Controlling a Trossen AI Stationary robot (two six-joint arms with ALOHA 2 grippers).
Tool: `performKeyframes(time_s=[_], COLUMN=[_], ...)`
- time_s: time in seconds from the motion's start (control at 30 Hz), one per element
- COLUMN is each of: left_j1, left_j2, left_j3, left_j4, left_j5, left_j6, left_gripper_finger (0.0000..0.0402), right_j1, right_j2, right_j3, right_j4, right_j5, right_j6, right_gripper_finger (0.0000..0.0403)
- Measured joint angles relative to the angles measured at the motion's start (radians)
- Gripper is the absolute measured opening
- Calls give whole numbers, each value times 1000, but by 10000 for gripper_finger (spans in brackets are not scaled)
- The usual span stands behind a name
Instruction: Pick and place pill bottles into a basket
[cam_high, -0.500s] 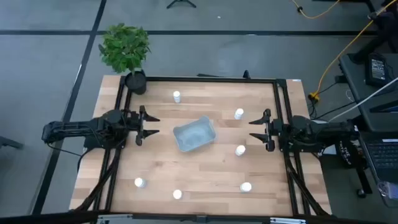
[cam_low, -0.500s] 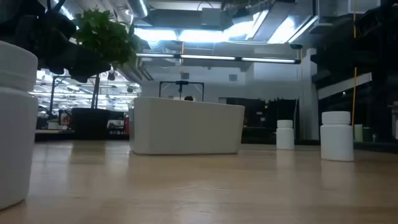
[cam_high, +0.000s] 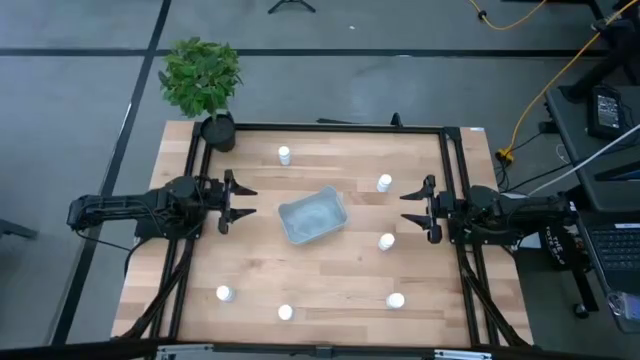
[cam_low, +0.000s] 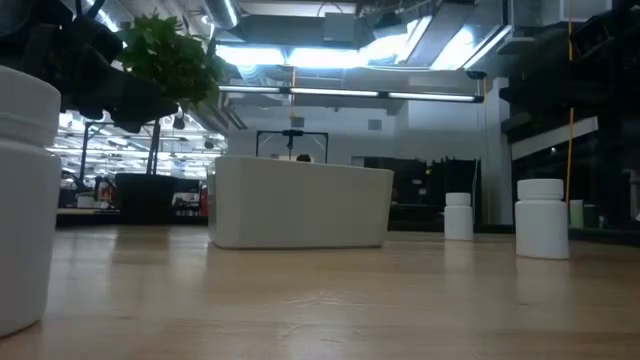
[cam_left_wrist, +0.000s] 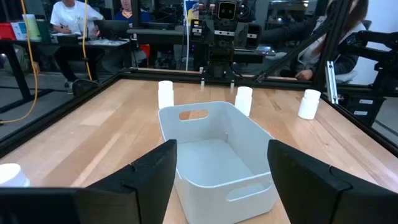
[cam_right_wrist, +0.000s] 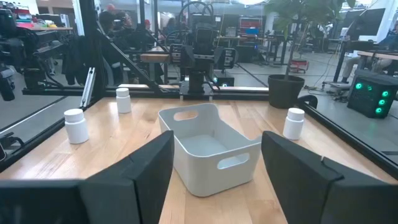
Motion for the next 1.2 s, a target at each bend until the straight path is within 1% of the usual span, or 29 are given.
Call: performKeyframes(time_s=[0.83, 0.93, 1.1, 1.2], left_j1=[0, 0, 0, 0], left_j2=[0, 0, 0, 0], left_j3=[0, 0, 0, 0], left_j4=[0, 2, 12, 33], left_j5=[-4, -53, -103, -197], left_j6=[3, 16, 40, 54], left_gripper_finger=[246, 246, 244, 246], right_j1=[0, 0, 0, 0], right_j2=[0, 0, 0, 0], right_j3=[0, 0, 0, 0], right_j4=[0, 0, 0, 0], right_j5=[0, 0, 0, 0], right_j6=[0, 0, 0, 0], right_gripper_finger=[245, 245, 245, 245])
